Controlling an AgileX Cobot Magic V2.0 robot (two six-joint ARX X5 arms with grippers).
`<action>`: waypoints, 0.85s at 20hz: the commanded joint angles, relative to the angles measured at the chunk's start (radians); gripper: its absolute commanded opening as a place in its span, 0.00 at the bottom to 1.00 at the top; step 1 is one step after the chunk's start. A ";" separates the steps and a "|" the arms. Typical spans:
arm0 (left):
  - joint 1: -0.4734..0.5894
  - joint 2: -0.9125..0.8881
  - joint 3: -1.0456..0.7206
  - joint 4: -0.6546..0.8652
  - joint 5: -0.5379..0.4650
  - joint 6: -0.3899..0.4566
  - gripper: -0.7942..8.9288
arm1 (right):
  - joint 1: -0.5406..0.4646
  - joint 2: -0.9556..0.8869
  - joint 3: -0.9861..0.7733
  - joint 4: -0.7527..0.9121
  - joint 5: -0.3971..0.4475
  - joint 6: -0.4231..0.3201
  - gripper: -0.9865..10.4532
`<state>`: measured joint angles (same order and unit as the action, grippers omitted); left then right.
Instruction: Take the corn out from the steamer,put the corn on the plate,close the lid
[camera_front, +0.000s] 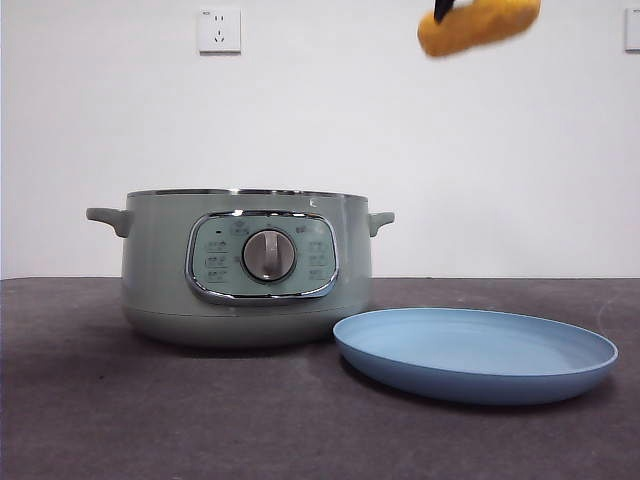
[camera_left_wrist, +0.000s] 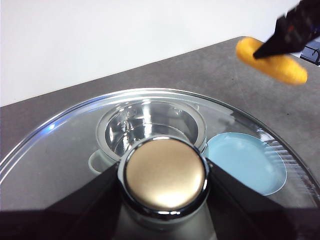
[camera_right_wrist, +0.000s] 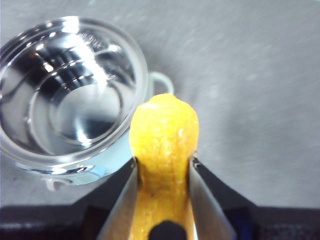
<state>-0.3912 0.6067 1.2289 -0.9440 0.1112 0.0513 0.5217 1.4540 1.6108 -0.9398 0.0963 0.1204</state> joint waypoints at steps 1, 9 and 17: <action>-0.001 -0.007 0.004 0.053 0.003 -0.006 0.07 | -0.026 -0.047 -0.202 0.144 -0.048 0.039 0.07; -0.001 0.039 0.004 0.058 0.002 -0.006 0.07 | -0.044 -0.037 -0.695 0.615 -0.148 0.153 0.07; -0.001 0.117 0.004 0.130 0.029 -0.006 0.07 | -0.069 0.148 -0.809 0.825 -0.151 0.152 0.07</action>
<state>-0.3912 0.7387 1.2285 -0.8680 0.1299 0.0513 0.4503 1.5959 0.8120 -0.1139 -0.0544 0.2665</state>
